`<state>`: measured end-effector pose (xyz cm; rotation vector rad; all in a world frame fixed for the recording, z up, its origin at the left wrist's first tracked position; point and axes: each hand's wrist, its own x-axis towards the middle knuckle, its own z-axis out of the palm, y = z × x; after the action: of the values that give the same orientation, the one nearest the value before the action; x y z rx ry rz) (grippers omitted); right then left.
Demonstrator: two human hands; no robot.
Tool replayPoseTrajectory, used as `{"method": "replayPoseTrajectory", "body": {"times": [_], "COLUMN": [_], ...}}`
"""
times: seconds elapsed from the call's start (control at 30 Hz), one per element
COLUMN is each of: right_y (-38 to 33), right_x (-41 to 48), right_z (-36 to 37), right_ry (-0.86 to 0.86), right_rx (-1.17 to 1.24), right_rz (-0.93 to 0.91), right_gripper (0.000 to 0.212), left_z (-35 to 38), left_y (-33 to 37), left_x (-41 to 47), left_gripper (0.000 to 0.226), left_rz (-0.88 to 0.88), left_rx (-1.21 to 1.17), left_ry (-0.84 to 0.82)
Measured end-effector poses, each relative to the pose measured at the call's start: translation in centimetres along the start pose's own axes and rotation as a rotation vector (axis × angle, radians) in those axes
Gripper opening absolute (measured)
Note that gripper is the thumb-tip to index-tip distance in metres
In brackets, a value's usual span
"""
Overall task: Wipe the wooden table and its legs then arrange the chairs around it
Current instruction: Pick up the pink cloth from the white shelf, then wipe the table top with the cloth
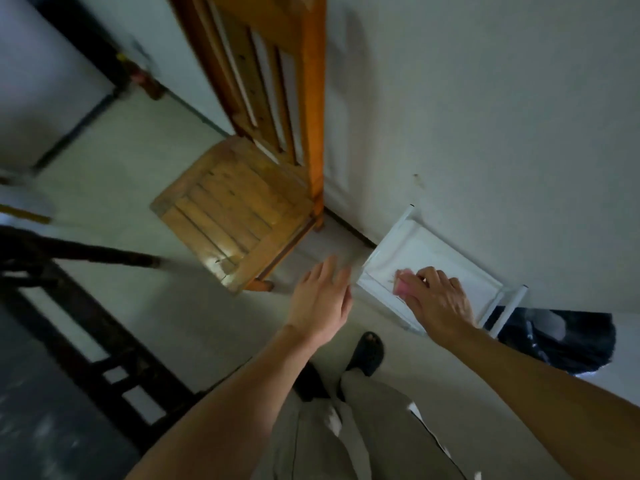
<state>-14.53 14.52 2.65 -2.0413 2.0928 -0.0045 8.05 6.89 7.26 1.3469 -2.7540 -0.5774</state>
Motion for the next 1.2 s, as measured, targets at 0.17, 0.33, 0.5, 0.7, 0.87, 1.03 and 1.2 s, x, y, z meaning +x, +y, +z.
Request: {"method": "replayPoseTrajectory", "body": {"times": [0.17, 0.33, 0.5, 0.7, 0.87, 1.03, 1.2], "right_y": [-6.7, -16.9, -28.0, -38.7, -43.8, -44.1, -49.0], "right_x": [1.2, 1.5, -2.8, -9.9, -13.8, -15.0, -8.9], "right_z": [-3.1, -5.0, -5.6, -4.3, -2.9, 0.7, 2.1], "right_ry": [0.030, 0.087, 0.125, 0.004, -0.001, -0.021, 0.015], "right_rx": [-0.032, 0.005, 0.047, 0.100, 0.025, -0.077, -0.026], "right_rz": [-0.256, -0.471, -0.622, -0.773, -0.957, -1.271, -1.336], "right_gripper": [0.029, 0.032, 0.026, 0.031, 0.038, 0.040, 0.046], "left_z": [-5.2, -8.8, -9.2, -7.6, -5.2, -1.4, 2.1], "left_y": [-2.3, -5.1, -6.9, -8.8, -10.0, -10.1, -9.6], "left_x": [-9.9, -22.0, -36.0, -50.3, -55.4, -56.4, -56.7], "left_gripper": [0.030, 0.036, 0.035, 0.042, 0.033, 0.031, 0.034], "left_rz": [-0.155, -0.418, -0.642, -0.849, -0.954, -1.066, -1.136], "left_rx": [0.024, 0.069, 0.106, 0.108, 0.077, 0.010, 0.046], "left_ry": [0.131, 0.212, 0.274, 0.319, 0.349, 0.320, 0.330]}}
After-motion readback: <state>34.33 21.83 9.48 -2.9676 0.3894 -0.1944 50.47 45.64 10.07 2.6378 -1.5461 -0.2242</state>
